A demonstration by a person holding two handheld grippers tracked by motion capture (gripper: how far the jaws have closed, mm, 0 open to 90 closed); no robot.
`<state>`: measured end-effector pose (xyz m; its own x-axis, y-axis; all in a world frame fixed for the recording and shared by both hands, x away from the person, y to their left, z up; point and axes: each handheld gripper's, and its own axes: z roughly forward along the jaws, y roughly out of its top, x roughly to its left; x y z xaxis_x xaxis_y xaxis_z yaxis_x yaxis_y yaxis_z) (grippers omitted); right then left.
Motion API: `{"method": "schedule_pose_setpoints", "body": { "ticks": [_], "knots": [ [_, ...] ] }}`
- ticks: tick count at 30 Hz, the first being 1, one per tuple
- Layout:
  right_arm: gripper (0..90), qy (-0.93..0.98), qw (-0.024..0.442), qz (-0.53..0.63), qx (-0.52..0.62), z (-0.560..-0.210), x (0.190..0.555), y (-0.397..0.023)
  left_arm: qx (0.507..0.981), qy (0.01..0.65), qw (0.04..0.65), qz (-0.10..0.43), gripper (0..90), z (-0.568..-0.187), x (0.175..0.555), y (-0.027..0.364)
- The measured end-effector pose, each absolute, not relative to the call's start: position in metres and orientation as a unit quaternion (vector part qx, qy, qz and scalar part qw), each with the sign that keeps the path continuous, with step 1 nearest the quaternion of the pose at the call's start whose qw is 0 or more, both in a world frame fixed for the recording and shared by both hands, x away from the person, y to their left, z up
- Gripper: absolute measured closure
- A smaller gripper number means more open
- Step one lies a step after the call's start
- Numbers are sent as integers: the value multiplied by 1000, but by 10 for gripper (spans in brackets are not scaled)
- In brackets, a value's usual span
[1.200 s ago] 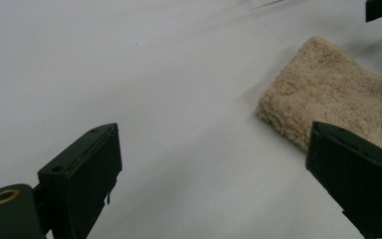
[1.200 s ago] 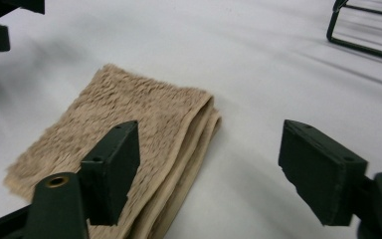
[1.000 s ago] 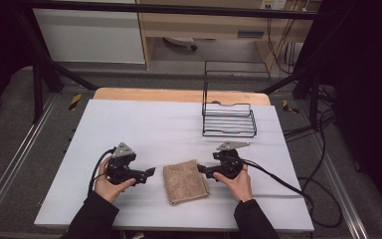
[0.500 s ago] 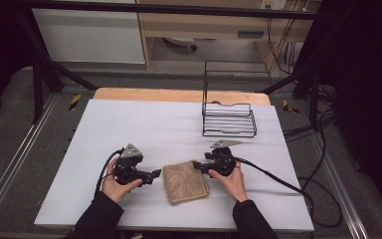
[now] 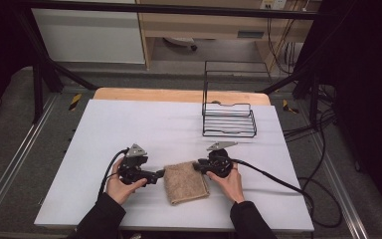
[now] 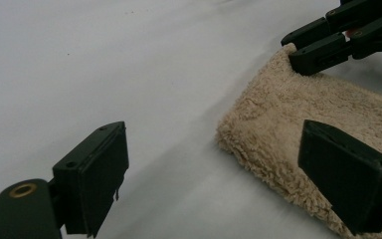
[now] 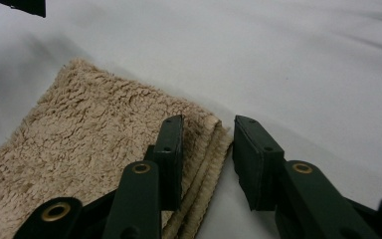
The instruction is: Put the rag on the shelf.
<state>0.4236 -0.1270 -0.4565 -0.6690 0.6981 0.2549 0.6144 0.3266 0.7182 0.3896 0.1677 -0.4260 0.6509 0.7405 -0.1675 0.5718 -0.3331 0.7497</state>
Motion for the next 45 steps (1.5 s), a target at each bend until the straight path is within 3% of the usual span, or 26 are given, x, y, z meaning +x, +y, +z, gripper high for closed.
{"method": "schedule_pose_setpoints", "body": {
  "ticks": [6,10,14,16,22,35,45],
  "knots": [
    [772,813,38,413,409,-455,424,-128,803,423,410,95,249,-428,398,161],
    [822,810,35,414,413,-454,423,-128,805,428,404,80,383,-432,402,154],
    [832,811,34,413,413,-454,423,-128,808,427,399,76,447,-435,404,147],
    [835,811,37,414,412,-454,423,-128,811,429,392,69,534,-437,406,145],
    [833,810,39,415,412,-454,422,-128,812,436,385,48,663,-441,406,144],
    [744,806,56,426,407,-454,426,-127,817,435,375,55,780,-446,404,135],
    [838,806,30,418,417,-456,424,-126,816,437,376,54,815,-445,403,135]
  ]
}}
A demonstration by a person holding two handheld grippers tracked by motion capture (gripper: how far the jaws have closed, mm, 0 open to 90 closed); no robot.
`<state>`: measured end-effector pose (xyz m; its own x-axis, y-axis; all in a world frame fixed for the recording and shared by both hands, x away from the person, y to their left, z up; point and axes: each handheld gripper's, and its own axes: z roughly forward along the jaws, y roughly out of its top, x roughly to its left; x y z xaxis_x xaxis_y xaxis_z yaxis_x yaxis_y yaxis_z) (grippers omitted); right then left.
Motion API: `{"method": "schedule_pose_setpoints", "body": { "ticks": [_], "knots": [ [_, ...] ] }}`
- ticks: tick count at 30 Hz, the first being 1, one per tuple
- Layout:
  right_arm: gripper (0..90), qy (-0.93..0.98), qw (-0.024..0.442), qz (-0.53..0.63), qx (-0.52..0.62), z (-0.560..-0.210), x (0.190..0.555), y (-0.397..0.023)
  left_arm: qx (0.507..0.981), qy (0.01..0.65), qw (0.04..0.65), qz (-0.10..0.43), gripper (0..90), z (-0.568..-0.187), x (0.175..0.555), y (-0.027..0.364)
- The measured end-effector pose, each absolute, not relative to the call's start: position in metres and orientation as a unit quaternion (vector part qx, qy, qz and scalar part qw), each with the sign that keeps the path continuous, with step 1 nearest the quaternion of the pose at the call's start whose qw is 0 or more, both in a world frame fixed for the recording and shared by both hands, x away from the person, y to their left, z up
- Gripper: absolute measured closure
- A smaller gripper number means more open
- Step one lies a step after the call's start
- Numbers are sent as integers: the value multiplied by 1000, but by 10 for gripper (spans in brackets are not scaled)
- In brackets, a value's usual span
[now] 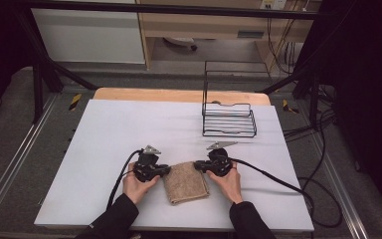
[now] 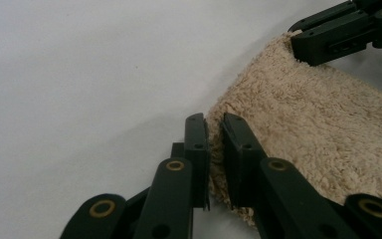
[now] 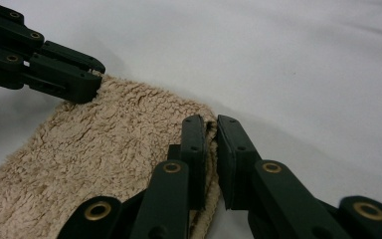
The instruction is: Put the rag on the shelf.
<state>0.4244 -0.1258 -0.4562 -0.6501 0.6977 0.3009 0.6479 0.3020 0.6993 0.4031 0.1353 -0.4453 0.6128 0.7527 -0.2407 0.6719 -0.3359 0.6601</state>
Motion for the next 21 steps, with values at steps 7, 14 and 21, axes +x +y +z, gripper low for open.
{"method": "schedule_pose_setpoints", "body": {
  "ticks": [7,14,21],
  "knots": [
    [858,804,32,421,418,-453,422,-127,811,432,392,58,838,-440,401,138],
    [858,796,38,445,409,-437,415,-133,802,415,423,74,839,-426,393,141],
    [859,786,42,469,399,-423,408,-139,796,406,441,89,839,-415,388,143]
  ]
}}
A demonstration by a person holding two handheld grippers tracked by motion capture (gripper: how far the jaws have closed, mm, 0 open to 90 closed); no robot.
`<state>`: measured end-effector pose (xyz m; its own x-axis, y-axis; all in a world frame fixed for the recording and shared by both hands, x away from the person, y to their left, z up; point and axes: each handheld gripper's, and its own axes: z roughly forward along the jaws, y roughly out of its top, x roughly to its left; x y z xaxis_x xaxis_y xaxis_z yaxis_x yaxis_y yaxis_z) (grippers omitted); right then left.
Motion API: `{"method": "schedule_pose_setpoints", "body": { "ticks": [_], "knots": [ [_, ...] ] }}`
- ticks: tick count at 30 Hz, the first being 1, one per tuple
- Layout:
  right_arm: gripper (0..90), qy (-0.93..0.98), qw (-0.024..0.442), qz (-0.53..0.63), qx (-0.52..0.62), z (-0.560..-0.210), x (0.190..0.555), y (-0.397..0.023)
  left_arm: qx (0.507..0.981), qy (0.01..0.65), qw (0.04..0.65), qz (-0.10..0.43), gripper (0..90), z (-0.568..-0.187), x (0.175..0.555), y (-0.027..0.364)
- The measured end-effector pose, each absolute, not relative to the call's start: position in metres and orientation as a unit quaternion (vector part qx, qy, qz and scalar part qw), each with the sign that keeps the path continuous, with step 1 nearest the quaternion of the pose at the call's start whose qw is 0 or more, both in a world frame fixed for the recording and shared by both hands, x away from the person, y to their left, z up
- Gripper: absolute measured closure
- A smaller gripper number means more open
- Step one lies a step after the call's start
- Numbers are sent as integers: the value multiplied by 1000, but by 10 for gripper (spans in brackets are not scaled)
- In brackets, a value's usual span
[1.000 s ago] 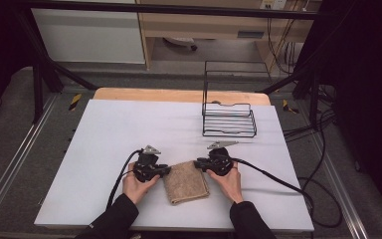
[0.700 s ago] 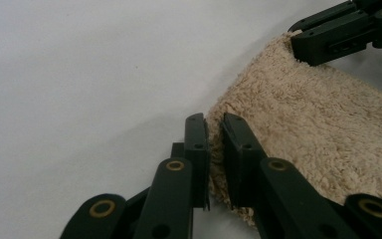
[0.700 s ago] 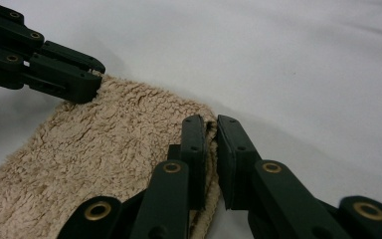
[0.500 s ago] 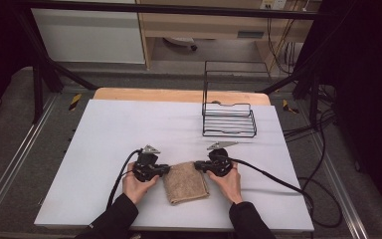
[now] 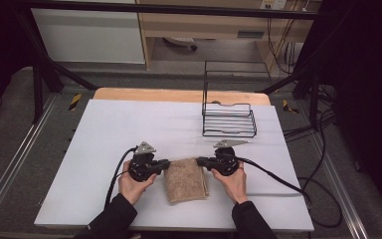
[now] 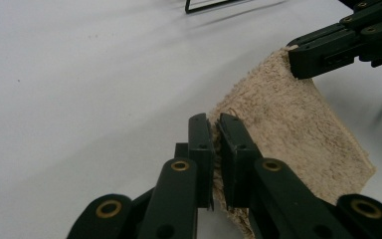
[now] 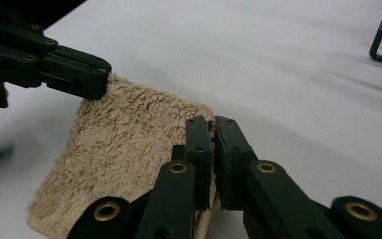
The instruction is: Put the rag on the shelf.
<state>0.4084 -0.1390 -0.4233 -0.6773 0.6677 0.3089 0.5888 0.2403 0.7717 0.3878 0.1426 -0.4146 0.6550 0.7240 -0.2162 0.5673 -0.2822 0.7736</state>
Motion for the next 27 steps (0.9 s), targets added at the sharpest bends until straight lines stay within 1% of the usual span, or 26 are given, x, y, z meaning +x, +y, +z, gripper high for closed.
{"method": "schedule_pose_setpoints", "body": {
  "ticks": [7,27],
  "knots": [
    [859,776,49,492,392,-412,402,-143,788,397,461,98,839,-403,383,144],
    [859,761,95,529,362,-380,386,-149,772,374,497,133,840,-378,372,144]
  ]
}}
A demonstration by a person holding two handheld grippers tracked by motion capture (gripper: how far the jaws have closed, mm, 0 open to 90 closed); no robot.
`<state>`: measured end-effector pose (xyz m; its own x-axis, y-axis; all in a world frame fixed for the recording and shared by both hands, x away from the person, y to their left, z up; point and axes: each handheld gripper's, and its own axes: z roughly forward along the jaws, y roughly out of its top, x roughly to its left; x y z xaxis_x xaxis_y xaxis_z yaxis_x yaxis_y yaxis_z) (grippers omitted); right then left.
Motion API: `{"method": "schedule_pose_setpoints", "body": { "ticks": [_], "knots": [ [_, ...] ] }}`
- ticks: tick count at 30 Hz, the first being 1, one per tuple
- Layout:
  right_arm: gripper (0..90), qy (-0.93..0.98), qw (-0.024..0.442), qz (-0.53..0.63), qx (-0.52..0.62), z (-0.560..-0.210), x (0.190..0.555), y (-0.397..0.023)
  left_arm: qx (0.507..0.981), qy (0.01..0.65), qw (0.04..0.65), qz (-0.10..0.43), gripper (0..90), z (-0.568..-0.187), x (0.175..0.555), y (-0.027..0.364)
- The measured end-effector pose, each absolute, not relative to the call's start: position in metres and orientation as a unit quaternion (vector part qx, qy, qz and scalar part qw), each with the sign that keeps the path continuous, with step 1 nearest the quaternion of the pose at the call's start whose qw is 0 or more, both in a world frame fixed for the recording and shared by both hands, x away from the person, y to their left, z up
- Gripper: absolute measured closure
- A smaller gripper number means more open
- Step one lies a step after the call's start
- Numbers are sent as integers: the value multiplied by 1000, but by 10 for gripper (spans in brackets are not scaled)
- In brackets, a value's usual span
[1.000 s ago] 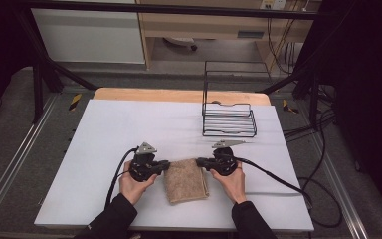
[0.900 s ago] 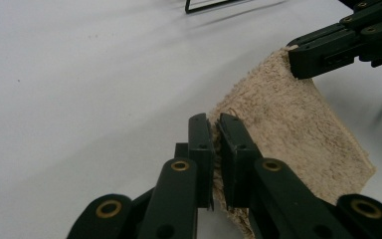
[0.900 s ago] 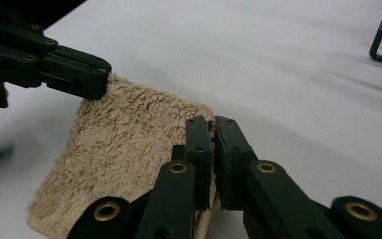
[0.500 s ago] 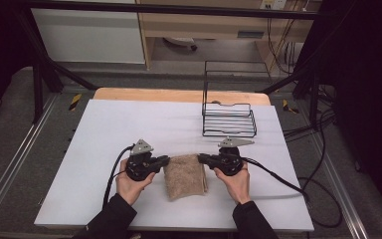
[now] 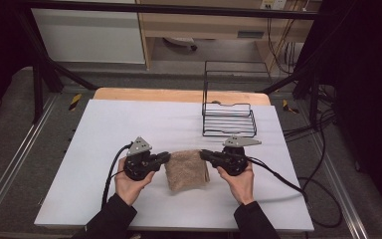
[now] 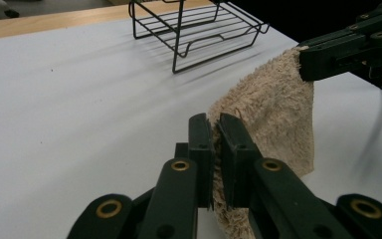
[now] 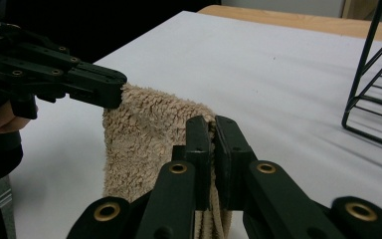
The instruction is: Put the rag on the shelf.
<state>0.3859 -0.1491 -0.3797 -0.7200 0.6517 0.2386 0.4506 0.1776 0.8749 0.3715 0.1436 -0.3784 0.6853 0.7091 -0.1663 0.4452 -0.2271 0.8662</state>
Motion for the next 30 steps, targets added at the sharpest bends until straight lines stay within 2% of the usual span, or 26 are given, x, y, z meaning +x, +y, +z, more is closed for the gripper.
{"method": "schedule_pose_setpoints", "body": {
  "ticks": [30],
  "knots": [
    [860,723,175,565,357,-336,368,-174,754,339,539,161,840,-332,385,116]
  ]
}}
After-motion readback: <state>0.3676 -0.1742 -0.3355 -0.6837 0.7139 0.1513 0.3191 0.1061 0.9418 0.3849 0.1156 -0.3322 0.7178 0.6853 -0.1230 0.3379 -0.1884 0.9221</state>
